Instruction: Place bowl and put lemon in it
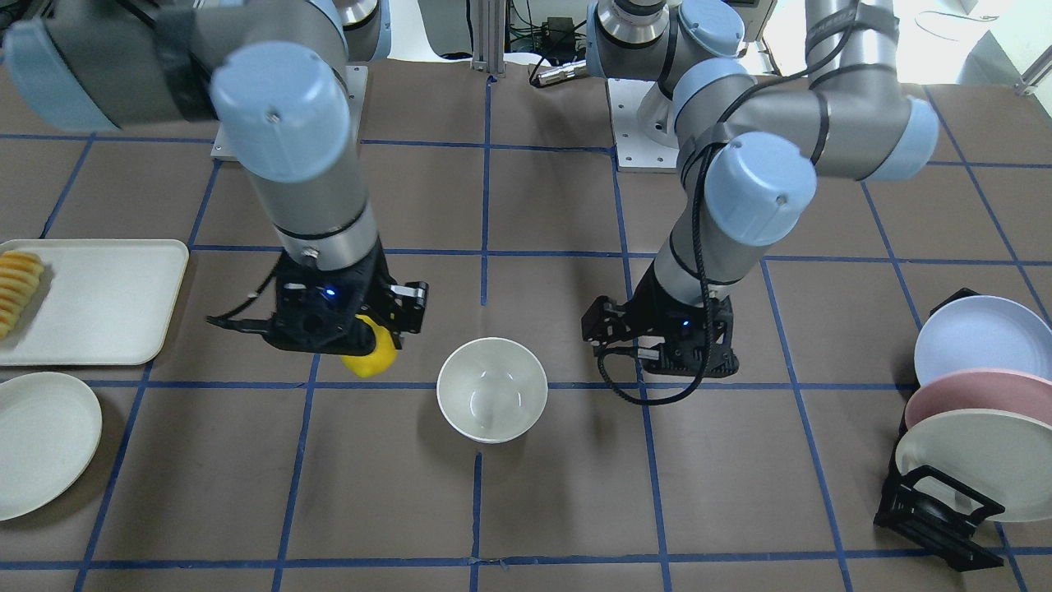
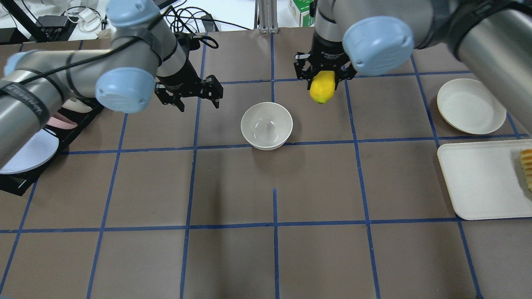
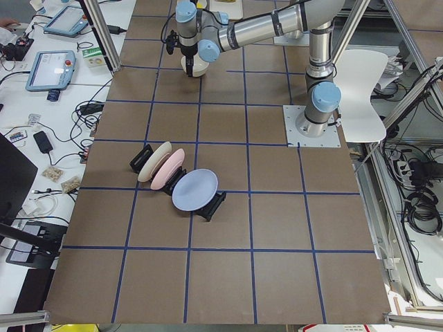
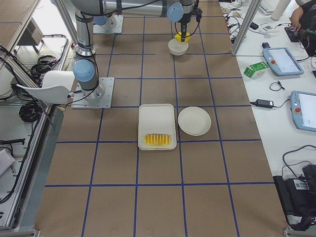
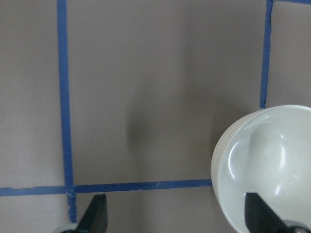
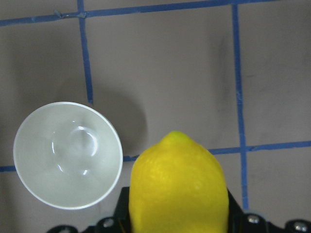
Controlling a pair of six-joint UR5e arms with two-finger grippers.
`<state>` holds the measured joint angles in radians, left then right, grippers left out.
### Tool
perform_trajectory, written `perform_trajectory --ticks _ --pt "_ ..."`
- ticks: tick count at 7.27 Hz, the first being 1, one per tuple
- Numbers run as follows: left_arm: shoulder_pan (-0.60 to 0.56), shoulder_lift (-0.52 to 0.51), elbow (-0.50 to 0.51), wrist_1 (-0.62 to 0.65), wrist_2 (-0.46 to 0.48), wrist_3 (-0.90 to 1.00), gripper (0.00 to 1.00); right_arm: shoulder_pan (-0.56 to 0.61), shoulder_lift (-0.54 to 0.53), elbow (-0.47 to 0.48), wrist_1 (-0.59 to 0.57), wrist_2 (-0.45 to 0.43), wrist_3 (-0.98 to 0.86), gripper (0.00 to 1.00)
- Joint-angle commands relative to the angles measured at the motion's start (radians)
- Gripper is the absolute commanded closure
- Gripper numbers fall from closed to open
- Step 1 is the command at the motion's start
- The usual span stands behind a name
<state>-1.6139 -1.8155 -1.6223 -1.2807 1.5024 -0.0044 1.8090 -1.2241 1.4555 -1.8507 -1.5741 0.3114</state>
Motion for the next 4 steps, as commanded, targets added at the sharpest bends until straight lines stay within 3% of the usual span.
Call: perform_trajectory --ticks 1,4 --pt "0.04 0.161 0.062 -0.256 0.091 0.095 0.0 0.139 0.162 0.005 -0.12 -0.003 0.102 0.68" --pt "0.075 0.275 0.047 -0.321 0.082 0.096 0.0 0.17 0.221 0.003 -0.194 -0.001 0.091 0.68"
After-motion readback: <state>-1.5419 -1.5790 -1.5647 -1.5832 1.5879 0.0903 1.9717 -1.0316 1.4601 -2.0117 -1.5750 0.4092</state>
